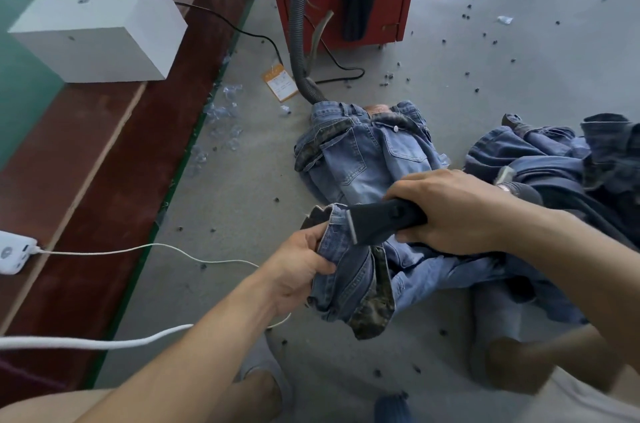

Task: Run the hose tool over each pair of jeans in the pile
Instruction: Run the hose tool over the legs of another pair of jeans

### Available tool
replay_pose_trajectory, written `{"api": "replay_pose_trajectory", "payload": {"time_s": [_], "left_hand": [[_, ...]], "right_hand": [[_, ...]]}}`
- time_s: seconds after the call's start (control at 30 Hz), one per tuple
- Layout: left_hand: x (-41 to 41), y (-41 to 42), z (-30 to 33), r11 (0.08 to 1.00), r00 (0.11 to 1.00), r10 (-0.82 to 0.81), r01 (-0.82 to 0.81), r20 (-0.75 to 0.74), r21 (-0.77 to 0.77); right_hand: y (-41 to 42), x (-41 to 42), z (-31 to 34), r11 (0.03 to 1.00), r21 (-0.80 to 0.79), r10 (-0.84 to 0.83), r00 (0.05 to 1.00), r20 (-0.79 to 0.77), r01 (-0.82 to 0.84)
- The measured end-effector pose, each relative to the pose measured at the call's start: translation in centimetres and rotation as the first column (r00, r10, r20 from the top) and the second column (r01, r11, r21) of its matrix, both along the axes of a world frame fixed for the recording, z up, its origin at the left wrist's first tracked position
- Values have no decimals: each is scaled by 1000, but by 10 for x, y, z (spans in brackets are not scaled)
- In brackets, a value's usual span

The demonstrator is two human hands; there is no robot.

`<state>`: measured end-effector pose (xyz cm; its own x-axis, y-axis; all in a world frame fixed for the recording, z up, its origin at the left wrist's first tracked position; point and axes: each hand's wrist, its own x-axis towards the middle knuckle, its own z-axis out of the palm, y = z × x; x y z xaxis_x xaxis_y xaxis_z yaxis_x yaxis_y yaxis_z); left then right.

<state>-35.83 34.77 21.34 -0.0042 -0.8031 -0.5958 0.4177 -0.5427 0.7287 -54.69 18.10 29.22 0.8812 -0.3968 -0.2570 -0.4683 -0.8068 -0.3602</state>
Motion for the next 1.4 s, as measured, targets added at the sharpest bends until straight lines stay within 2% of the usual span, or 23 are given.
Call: {"api": "replay_pose_trajectory", "payload": {"time_s": [0.1, 0.23, 0.3, 0.43, 0.5, 0.6, 0.7, 0.8, 0.87, 0.93, 1.0, 1.13, 1.23, 1.4], "left_hand": [[-3, 2, 4, 999, 999, -38, 38, 20, -13], [-3, 2, 9, 999, 999, -28, 28, -19, -15], [-4, 2, 11, 998, 996, -47, 44, -73, -38], [-7, 5, 12, 996, 972, -77, 66, -223, -56], [-7, 5, 12, 994, 968, -99, 84, -232, -74], [-6, 5, 10, 985, 961, -151, 128, -232, -114], [-5, 8, 6, 986, 949, -144, 114, -282, -120], [-2, 9, 0, 996, 947, -64, 41, -316, -79], [2, 8, -4, 999, 953, 7, -22, -302, -46], [4, 6, -5, 998, 947, 66, -61, -315, 26], [4, 5, -4, 995, 934, 76, -48, -349, 86], [1, 1, -3, 965, 970, 140, -89, -199, 246], [2, -2, 1, 956, 952, 209, -151, -225, 253], [4, -3, 5, 967, 924, 196, -126, -328, 220]], "right_hand": [[-1, 5, 9, 1000, 29, -14, 995, 98, 11], [-19, -6, 19, 997, -21, -70, 997, -43, 69], [-12, -5, 15, 998, -39, -45, 995, -87, 42], [18, 9, 2, 996, -74, 58, 998, 9, -57], [9, 8, 7, 996, -92, 11, 999, 45, -7], [-9, -1, 15, 995, -82, -65, 998, -8, 64], [4, 0, 10, 997, -74, -13, 997, -77, 8], [18, 5, 0, 997, -80, 11, 1000, 23, -9], [9, 6, 2, 996, -39, -69, 986, 149, 76], [-7, 3, 6, 988, -38, -137, 969, 206, 148], [-21, -5, 10, 985, -27, -167, 973, 159, 173], [-25, -16, 2, 990, -1, -143, 990, -6, 143], [-20, -17, -6, 994, -8, -106, 994, -37, 106], [-7, -13, -14, 998, -62, -33, 993, -115, 26]]}}
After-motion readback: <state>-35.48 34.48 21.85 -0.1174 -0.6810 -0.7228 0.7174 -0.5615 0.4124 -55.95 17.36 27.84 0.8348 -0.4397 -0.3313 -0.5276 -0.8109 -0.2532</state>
